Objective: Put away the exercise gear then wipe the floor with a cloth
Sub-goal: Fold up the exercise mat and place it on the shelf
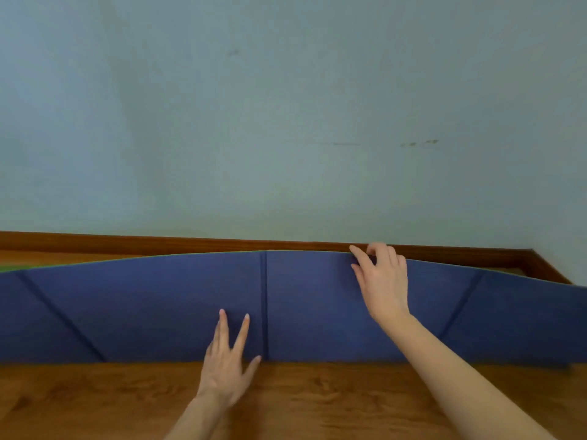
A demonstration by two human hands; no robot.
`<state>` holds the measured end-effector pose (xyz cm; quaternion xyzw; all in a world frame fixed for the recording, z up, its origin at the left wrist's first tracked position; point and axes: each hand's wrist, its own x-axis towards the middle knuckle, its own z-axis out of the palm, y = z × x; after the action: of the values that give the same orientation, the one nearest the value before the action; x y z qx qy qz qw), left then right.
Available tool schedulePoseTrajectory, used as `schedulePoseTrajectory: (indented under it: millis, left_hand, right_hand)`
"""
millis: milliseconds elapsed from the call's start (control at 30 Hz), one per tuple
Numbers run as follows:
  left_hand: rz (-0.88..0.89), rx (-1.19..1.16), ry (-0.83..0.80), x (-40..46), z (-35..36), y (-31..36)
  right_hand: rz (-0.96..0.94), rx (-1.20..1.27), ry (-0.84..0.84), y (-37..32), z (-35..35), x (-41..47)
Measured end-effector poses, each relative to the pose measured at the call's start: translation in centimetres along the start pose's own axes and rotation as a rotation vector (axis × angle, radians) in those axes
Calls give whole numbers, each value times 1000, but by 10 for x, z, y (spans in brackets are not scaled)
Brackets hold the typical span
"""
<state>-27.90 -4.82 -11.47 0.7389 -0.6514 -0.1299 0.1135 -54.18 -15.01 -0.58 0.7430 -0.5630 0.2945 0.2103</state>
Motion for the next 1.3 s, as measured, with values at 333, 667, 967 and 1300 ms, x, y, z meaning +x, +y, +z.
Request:
schedulePoseTrajectory:
  millis: [333, 667, 967, 1300]
  left_hand:
    - [98, -141, -62, 48, 31, -7]
    - [150, 169, -154, 71, 83, -10]
    - [73, 138, -183, 85, 108, -19]
    - [154, 414, -276, 95, 96, -15]
  right_hand:
    - [-104, -3, -609, -3, 56, -88]
    - [3, -16, -1056, 7, 105, -120]
    - [115, 62, -1122, 11, 144, -136]
    - [71, -14, -1153, 10, 155, -133]
